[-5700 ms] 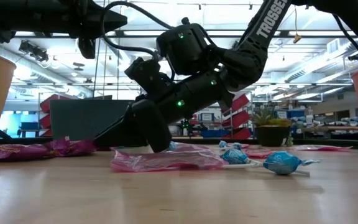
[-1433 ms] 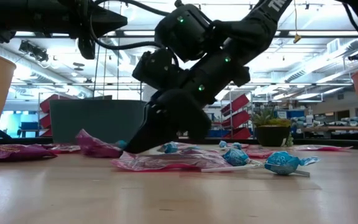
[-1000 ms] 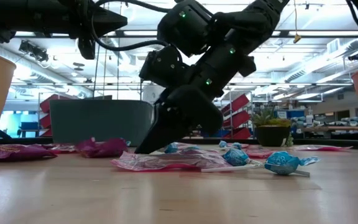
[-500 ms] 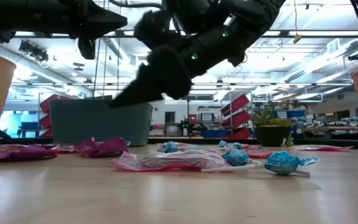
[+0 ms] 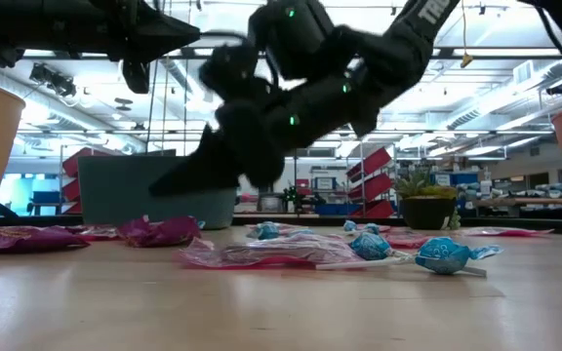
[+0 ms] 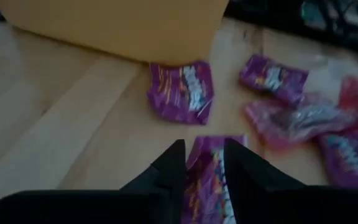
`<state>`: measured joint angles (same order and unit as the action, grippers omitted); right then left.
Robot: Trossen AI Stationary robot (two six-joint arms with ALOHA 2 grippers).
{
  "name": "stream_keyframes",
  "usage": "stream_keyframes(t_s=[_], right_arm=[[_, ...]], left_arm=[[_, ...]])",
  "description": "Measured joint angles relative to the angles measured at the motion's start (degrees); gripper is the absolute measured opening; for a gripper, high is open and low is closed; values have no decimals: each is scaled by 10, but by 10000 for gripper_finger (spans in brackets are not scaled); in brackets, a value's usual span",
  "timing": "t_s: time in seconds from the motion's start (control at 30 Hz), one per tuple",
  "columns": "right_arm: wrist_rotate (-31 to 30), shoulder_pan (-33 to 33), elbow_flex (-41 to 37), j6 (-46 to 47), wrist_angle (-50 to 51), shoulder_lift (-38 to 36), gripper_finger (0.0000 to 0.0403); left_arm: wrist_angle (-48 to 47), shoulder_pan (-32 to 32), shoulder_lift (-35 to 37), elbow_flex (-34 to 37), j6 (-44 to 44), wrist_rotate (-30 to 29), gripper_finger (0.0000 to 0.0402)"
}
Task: Sort candy
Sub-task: Put the purple candy into the orange bin
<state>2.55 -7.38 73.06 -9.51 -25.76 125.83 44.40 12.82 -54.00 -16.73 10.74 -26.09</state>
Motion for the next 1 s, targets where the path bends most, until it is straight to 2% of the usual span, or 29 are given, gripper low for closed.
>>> stream_keyframes(t_s=[0.43, 0.63, 0.77, 1.0], right_arm=[[-9, 0, 1, 59, 41, 6, 168], [-19, 0, 1, 74, 66, 6, 187], [-25, 1, 1, 76, 66, 6, 180], [-17, 6, 2, 79, 54, 27, 130]], left_arm=[[-4, 0, 0, 0, 2, 0, 6], [-4, 0, 0, 0, 2, 0, 6], [-4, 0, 0, 0, 2, 0, 6], [-3, 0, 0, 0, 2, 0, 6]])
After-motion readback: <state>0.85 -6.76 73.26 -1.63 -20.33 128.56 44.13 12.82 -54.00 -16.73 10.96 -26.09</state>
